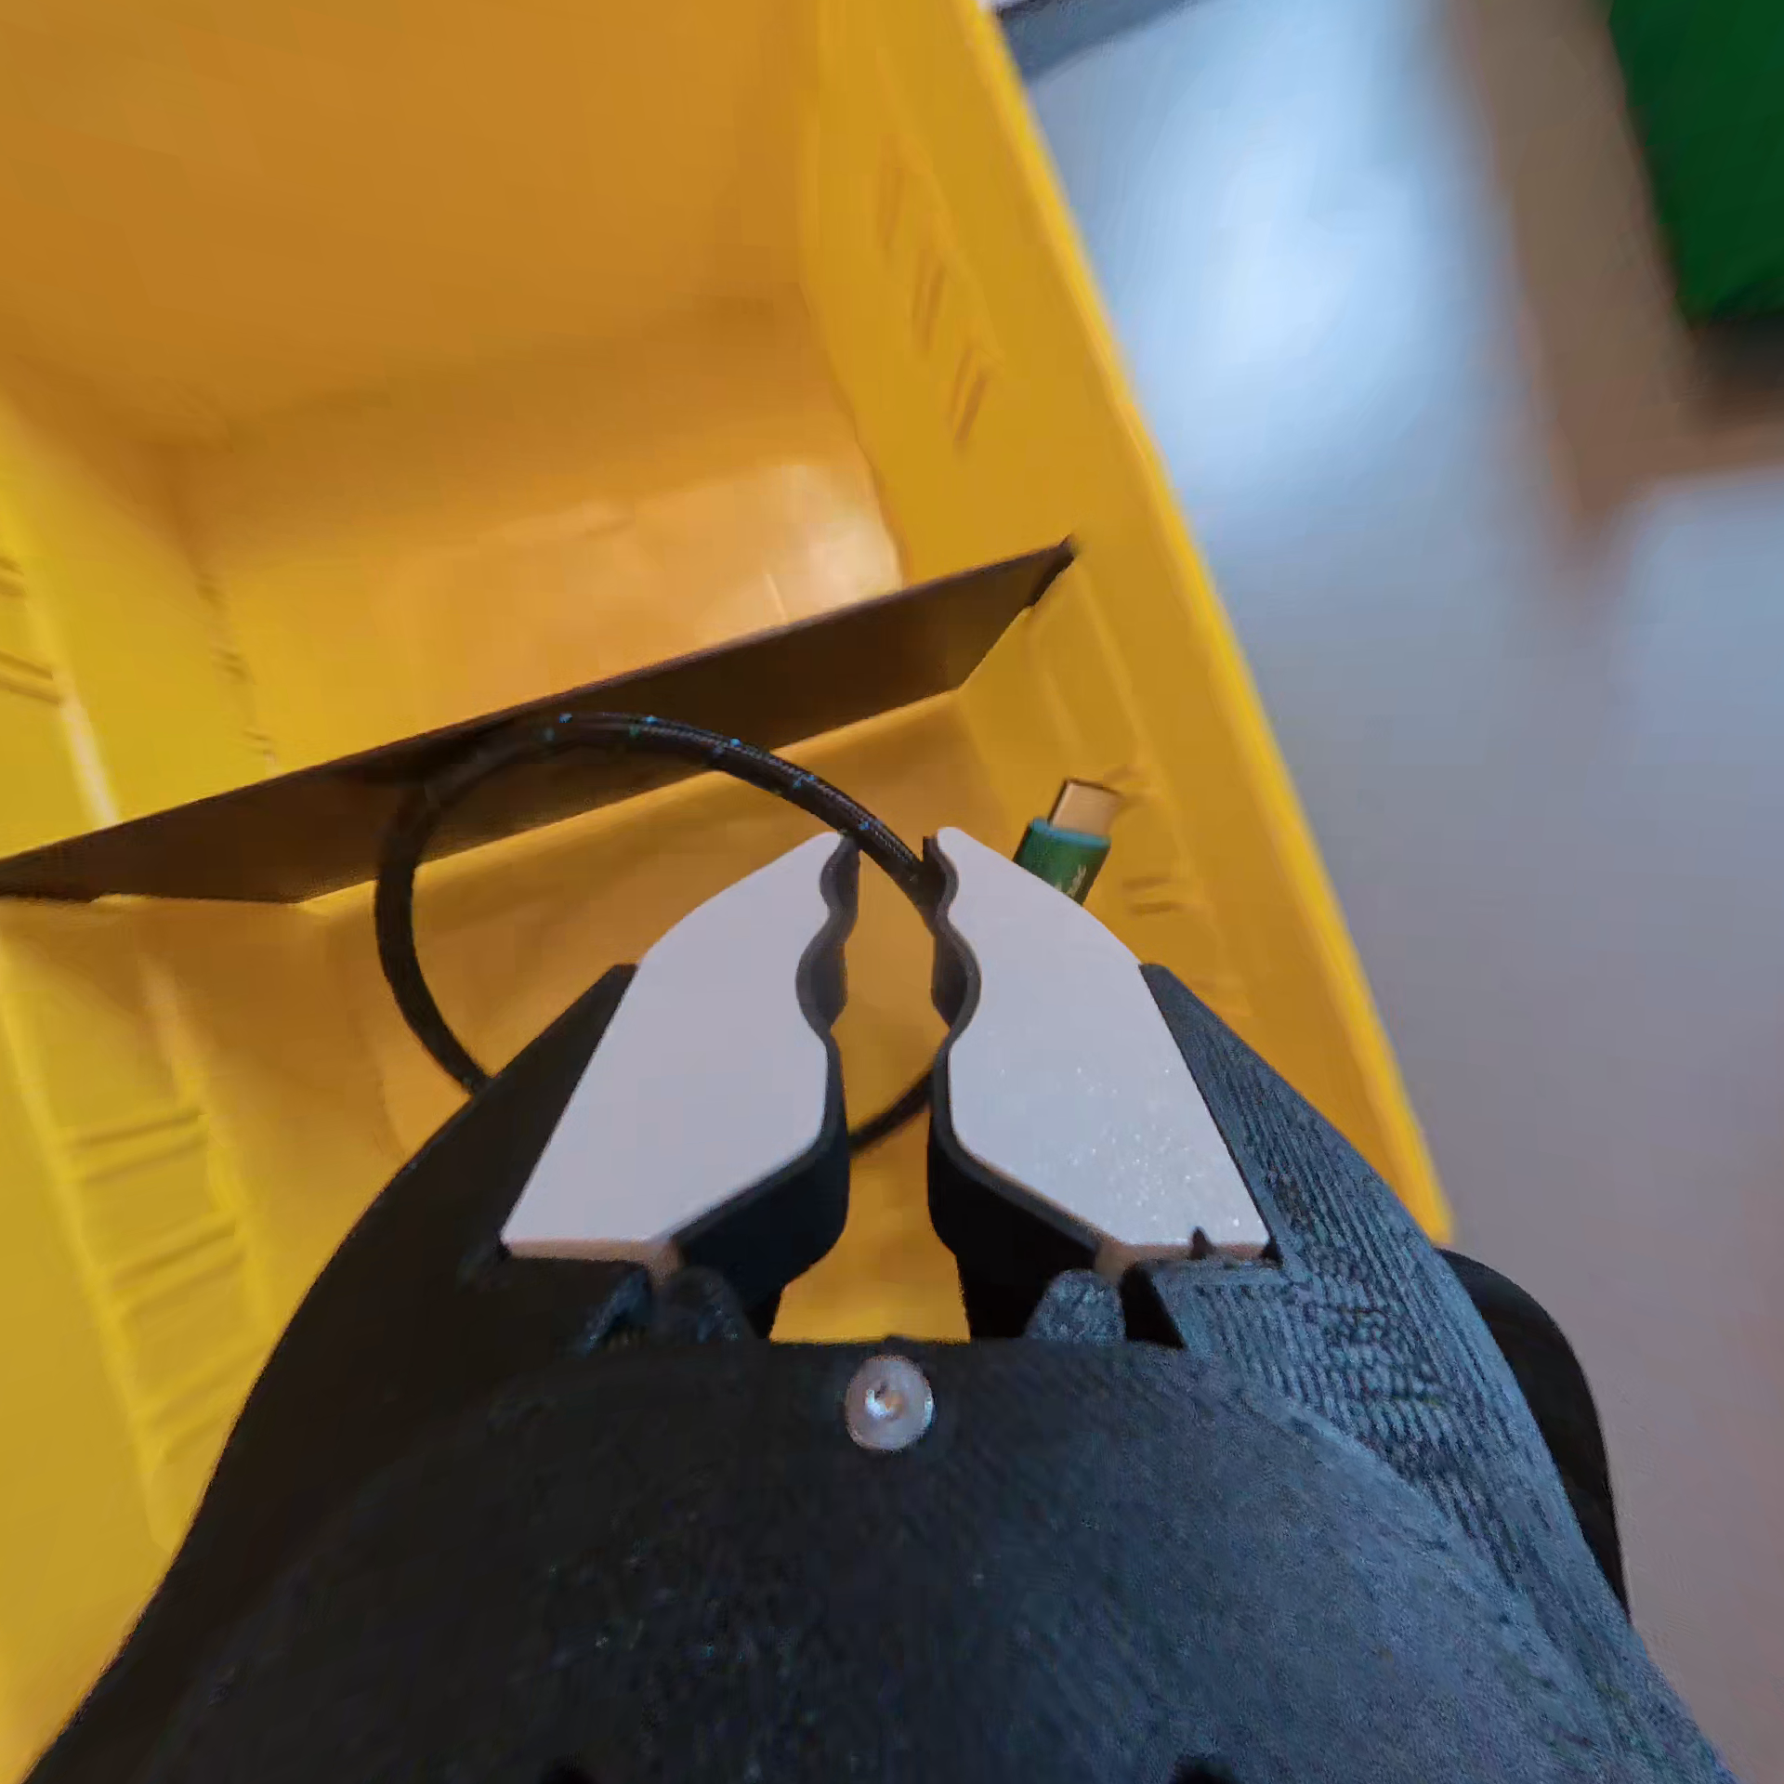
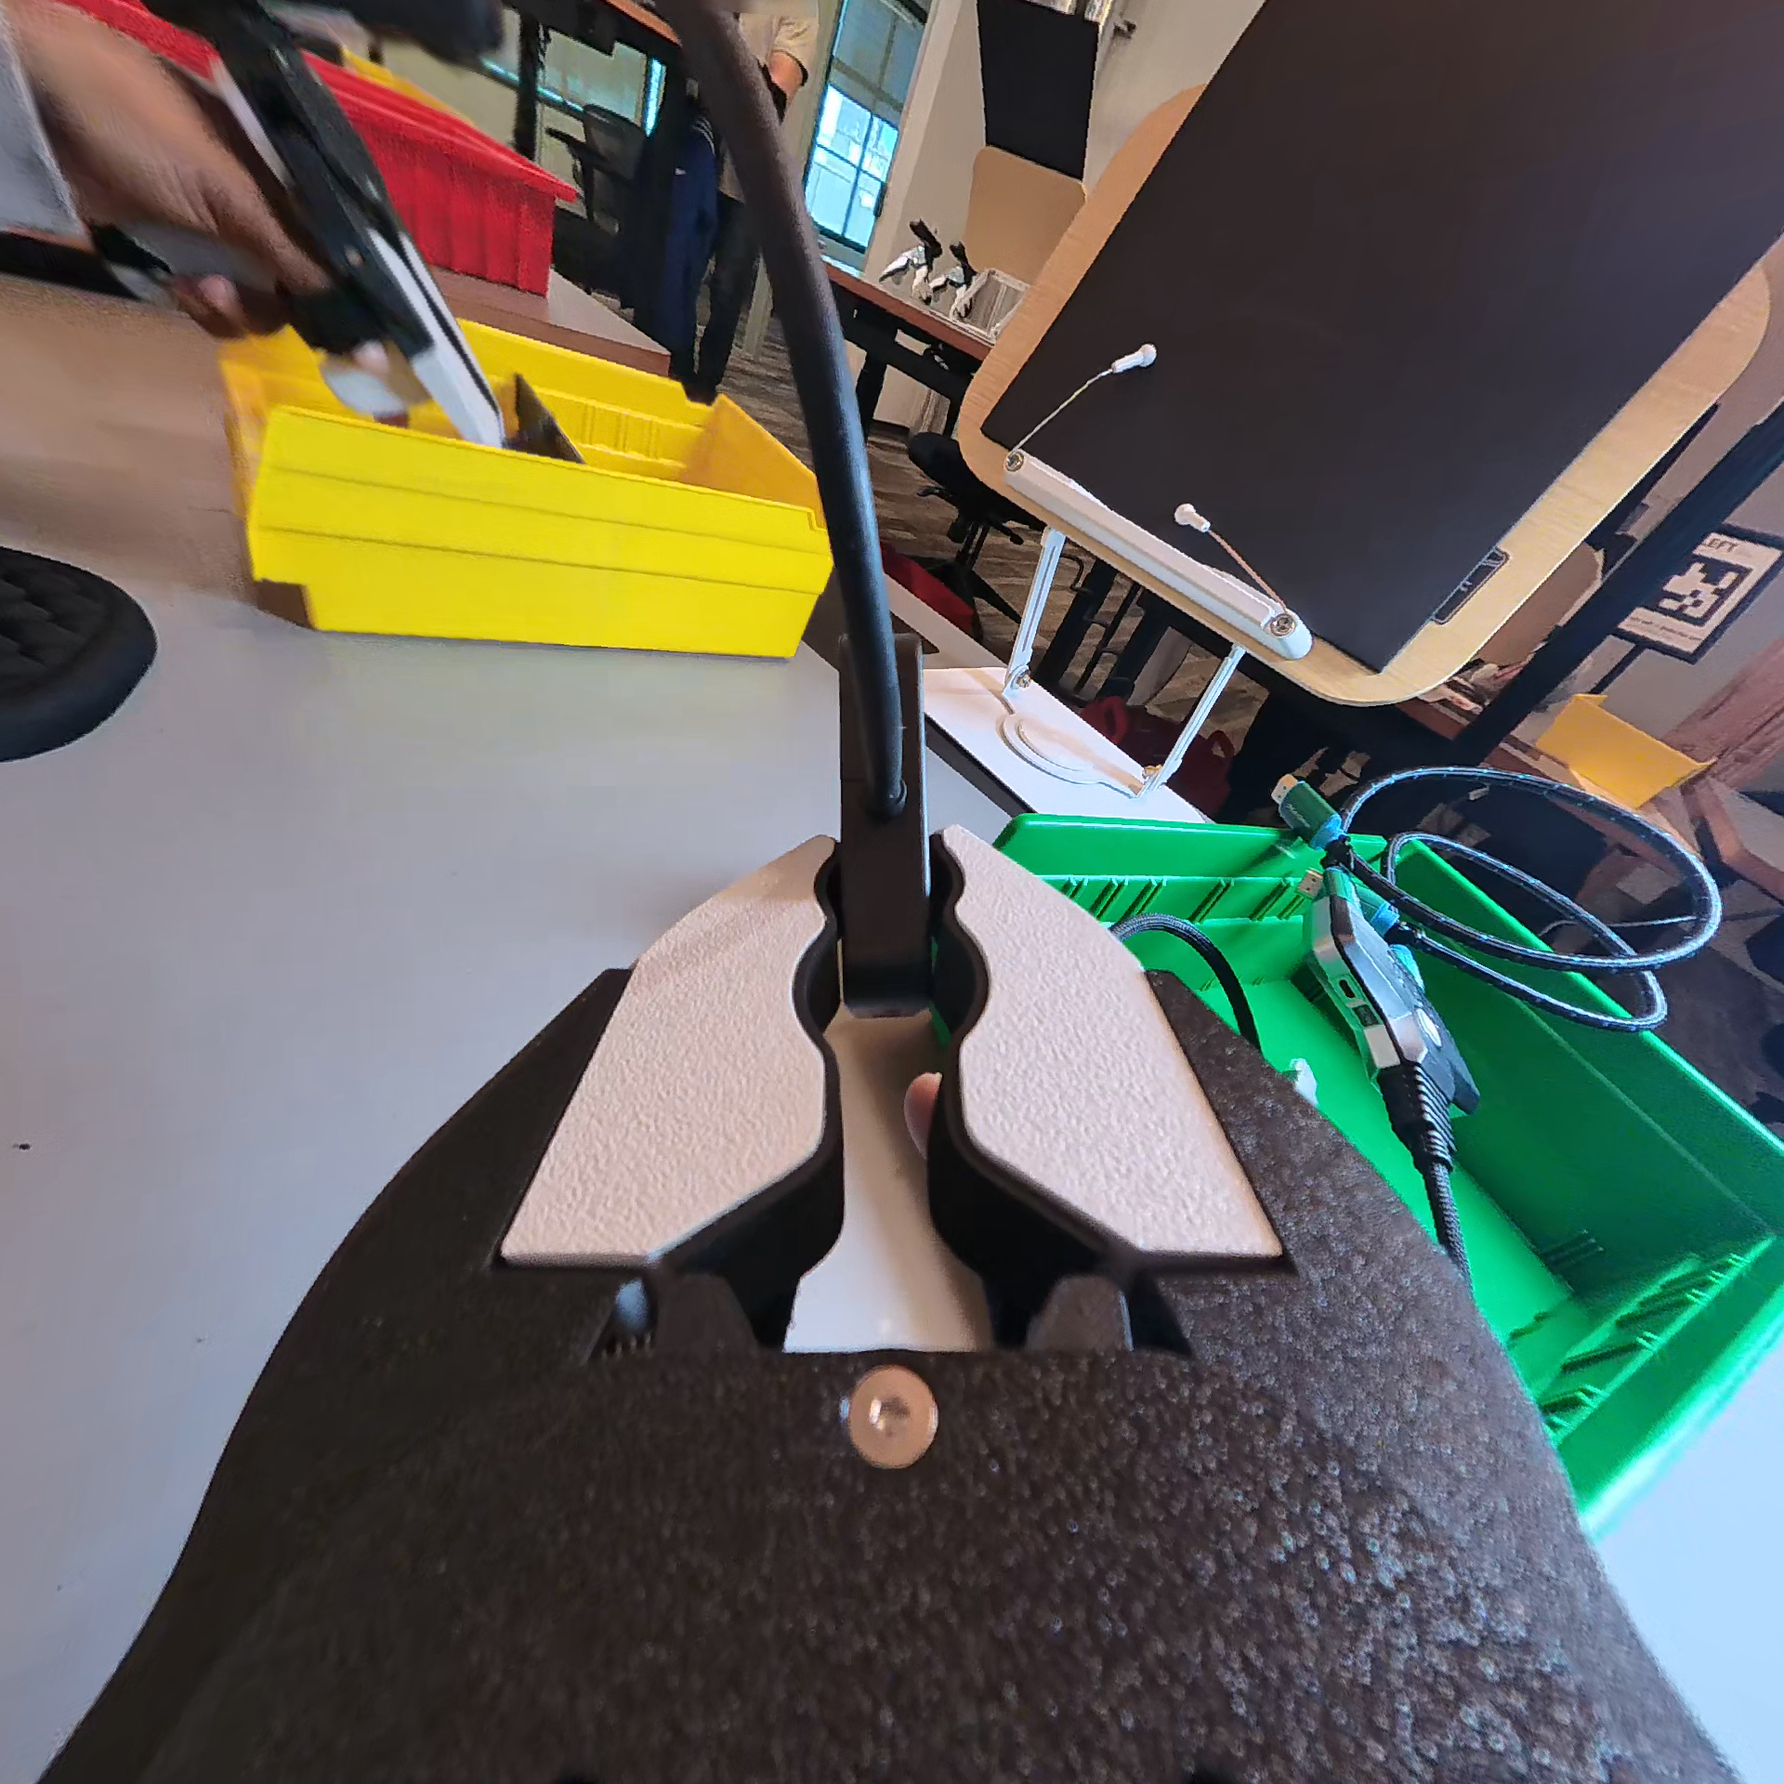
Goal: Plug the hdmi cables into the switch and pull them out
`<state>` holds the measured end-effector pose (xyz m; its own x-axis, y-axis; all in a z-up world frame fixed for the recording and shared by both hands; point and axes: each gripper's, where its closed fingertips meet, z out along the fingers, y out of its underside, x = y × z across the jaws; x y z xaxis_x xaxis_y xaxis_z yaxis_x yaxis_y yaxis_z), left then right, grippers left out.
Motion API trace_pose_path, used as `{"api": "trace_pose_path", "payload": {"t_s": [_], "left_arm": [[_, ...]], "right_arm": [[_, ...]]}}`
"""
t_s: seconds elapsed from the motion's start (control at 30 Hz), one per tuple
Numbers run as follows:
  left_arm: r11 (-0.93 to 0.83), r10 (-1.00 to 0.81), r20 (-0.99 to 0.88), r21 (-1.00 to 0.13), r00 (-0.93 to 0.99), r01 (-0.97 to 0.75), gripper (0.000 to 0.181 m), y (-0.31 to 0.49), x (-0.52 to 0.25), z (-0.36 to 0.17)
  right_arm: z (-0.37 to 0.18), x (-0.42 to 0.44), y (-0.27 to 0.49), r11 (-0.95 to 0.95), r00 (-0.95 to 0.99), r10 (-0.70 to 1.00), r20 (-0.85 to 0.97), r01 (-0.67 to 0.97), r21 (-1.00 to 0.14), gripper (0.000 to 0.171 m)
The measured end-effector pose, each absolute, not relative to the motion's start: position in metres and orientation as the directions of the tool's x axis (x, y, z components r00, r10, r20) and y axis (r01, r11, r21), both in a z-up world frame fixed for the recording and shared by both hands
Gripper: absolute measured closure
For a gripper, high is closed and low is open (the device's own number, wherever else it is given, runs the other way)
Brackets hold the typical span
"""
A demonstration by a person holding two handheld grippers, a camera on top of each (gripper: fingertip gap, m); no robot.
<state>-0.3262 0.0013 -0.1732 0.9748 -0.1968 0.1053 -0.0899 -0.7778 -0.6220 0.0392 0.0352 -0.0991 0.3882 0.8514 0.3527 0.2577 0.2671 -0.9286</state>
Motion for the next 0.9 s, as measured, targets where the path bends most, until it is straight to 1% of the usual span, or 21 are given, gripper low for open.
{"api": "trace_pose_path", "payload": {"t_s": [0.13,0.17,0.23,0.3,0.37,0.47,0.5,0.57,0.63,0.7,0.8,0.9], "left_arm": [[-0.572,-0.262,0.068,-0.815,0.963,-0.098,0.173,-0.012,-0.319,-0.097],[-0.505,-0.274,0.053,-0.858,0.960,-0.096,0.174,-0.015,-0.315,-0.076],[-0.339,-0.361,0.036,-0.936,0.932,-0.095,0.175,-0.024,-0.291,-0.037],[-0.244,-0.432,0.077,-0.969,0.898,-0.035,0.174,-0.034,-0.261,-0.014],[-0.169,-0.546,0.134,-0.984,0.827,0.049,0.174,-0.044,-0.220,-0.006],[-0.180,-0.682,0.270,-0.963,0.680,0.202,0.174,-0.051,-0.159,-0.026],[-0.229,-0.703,0.335,-0.942,0.628,0.246,0.174,-0.050,-0.141,-0.042],[-0.358,-0.704,0.445,-0.895,0.554,0.266,0.174,-0.045,-0.107,-0.082],[-0.433,-0.691,0.464,-0.880,0.554,0.197,0.174,-0.039,-0.083,-0.118],[-0.454,-0.680,0.401,-0.888,0.614,0.077,0.174,-0.032,-0.070,-0.141],[-0.471,-0.697,0.277,-0.873,0.662,-0.130,0.174,-0.027,-0.055,-0.154],[-0.460,-0.702,0.161,-0.847,0.694,-0.268,0.174,-0.016,-0.040,-0.167]], "right_arm": [[-0.100,0.037,0.034,0.263,0.385,0.855,0.347,0.255,-0.930,0.157],[-0.101,0.036,0.034,0.264,0.384,0.855,0.349,0.256,-0.930,0.157],[-0.102,0.034,0.032,0.269,0.381,0.853,0.356,0.263,-0.927,0.157],[-0.103,0.033,0.032,0.275,0.380,0.850,0.364,0.269,-0.923,0.157],[-0.104,0.033,0.032,0.280,0.380,0.847,0.372,0.276,-0.919,0.157],[-0.106,0.034,0.034,0.277,0.385,0.844,0.373,0.281,-0.919,0.157],[-0.106,0.035,0.035,0.275,0.388,0.844,0.370,0.281,-0.920,0.157],[-0.107,0.037,0.037,0.268,0.393,0.844,0.364,0.278,-0.922,0.157],[-0.108,0.039,0.039,0.262,0.396,0.846,0.357,0.276,-0.925,0.157],[-0.108,0.040,0.040,0.259,0.397,0.847,0.354,0.273,-0.927,0.157],[-0.106,0.040,0.040,0.257,0.398,0.849,0.348,0.263,-0.930,0.157],[-0.105,0.041,0.040,0.258,0.403,0.847,0.345,0.256,-0.932,0.157]]}}
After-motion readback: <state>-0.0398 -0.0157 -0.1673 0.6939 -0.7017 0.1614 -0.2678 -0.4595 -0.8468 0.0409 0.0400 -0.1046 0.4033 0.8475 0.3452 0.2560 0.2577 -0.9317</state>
